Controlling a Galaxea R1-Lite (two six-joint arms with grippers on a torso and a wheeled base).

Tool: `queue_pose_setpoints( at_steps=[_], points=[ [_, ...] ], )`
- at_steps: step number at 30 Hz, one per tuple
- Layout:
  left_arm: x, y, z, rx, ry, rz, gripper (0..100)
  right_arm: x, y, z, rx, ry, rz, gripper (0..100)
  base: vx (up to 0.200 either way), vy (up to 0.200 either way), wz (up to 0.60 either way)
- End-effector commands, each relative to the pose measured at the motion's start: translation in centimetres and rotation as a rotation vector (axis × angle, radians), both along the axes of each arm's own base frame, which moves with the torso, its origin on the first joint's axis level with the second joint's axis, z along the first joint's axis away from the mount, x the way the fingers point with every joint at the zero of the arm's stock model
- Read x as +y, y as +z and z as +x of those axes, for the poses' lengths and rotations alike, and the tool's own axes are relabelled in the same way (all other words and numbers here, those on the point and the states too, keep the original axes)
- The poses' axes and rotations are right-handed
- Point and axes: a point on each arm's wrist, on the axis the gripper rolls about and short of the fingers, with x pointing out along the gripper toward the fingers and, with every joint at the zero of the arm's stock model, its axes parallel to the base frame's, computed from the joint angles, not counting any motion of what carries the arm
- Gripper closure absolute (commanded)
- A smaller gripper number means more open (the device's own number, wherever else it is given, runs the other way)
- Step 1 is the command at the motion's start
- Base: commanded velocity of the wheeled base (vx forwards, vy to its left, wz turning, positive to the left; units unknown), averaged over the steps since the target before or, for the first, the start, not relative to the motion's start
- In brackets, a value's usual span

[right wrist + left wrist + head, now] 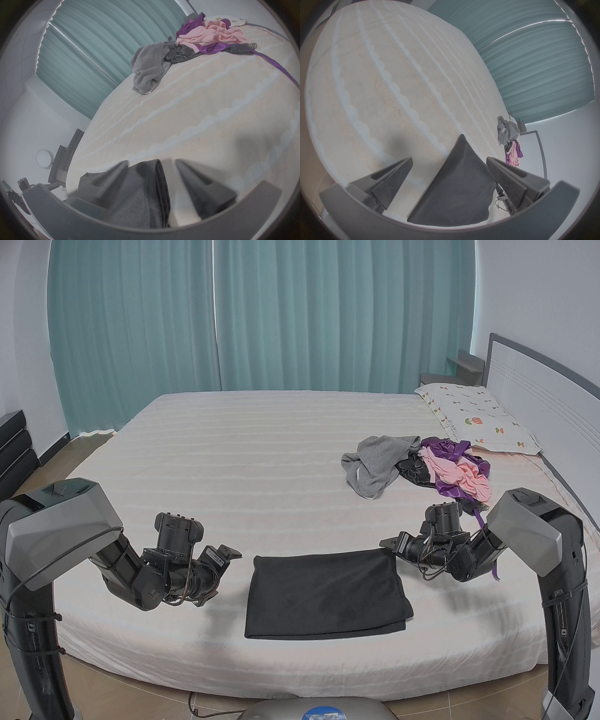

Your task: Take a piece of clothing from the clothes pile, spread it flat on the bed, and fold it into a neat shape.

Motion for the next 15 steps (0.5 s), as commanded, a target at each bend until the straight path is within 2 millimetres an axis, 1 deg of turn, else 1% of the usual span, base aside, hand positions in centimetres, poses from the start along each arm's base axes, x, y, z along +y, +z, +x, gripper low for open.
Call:
queue_pose_setpoints(
  at_steps=[1,2,4,5,6,7,9,11,12,15],
  points=[
    [0.0,-0.1,0.0,0.001,0.000,0.000,0,-0.2,0.2,0.1,-0.003,-0.005,0.002,0,0.000,0.000,0.00],
    [0.0,-0.1,0.0,-0.002,-0.003,0.003,0,-1.1,1.6,-0.1,-0.016,-0.026,0.020,0,0.000,0.000,0.00],
    [-0.1,-0.1,0.0,-0.004,-0.017,0.011,0,-1.9,2.8,-0.7,-0.008,-0.056,0.055,0,0.000,0.000,0.00],
    [-0.1,-0.1,0.0,-0.004,-0.017,0.011,0,-1.9,2.8,-0.7,-0.008,-0.056,0.055,0,0.000,0.000,0.00],
    [-0.4,-0.1,-0.1,-0.006,-0.034,0.015,0,-2.3,3.5,-1.5,0.006,-0.068,0.075,0,0.000,0.000,0.00],
    [-0.4,-0.1,-0.1,-0.007,-0.038,0.018,0,-2.5,3.6,-1.7,0.008,-0.069,0.077,0,0.000,0.000,0.00],
    [-1.1,-0.7,-0.4,-0.001,-0.081,0.052,0,-3.2,3.9,-3.6,0.044,-0.064,0.086,0,0.000,0.000,0.00],
    [-1.1,-1.0,-0.5,-0.007,-0.108,0.081,0,-3.6,4.3,-4.8,0.043,-0.072,0.095,0,0.000,0.000,0.00],
    [-1.2,-1.2,-0.5,-0.013,-0.137,0.105,0,-4.0,4.5,-6.0,0.051,-0.084,0.118,0,0.000,0.000,0.00],
    [-2.0,-1.7,-0.5,-0.035,-0.202,0.139,0,-4.2,4.5,-8.0,0.057,-0.107,0.172,0,0.000,0.000,0.00]
  ],
)
